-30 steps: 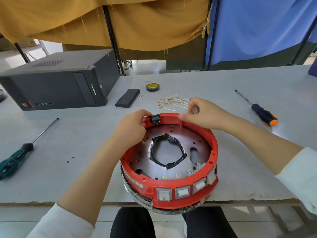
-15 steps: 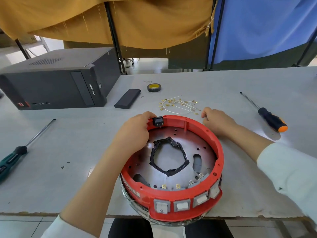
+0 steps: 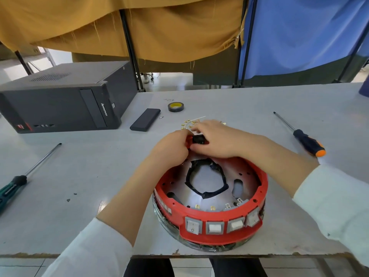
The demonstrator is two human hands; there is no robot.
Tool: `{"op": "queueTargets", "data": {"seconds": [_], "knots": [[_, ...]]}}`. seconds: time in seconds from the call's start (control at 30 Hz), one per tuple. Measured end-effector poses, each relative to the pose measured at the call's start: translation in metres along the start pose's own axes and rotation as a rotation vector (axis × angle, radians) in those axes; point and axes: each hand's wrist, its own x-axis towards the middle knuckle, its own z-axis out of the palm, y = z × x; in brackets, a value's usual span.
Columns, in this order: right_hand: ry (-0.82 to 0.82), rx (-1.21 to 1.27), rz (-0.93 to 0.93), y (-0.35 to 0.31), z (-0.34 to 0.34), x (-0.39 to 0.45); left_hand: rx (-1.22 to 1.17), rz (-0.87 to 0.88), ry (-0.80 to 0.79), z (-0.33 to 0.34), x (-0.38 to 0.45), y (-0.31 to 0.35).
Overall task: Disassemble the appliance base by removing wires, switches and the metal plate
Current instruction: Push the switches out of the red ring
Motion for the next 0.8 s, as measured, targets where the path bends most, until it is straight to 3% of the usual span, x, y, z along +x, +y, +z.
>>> {"op": "queueTargets", "data": {"seconds": [0.07, 0.17, 0.33, 0.8], "knots": [[-0.031, -0.218, -0.016, 0.000, 0.011, -0.002, 0.093, 0.013, -0.073, -0.001, 0.006, 0.004], [0.046, -0.320, -0.010, 0.002, 0.015, 0.002, 0.234, -0.020, -0.160, -0.004, 0.014, 0.009], [0.077, -0.417, -0.015, 0.002, 0.020, 0.013, 0.431, -0.003, 0.034, 0.008, 0.008, 0.015], [0.221, -0.536, -0.097, 0.013, 0.031, 0.017, 0.398, 0.045, 0.120, 0.013, 0.013, 0.003]]}}
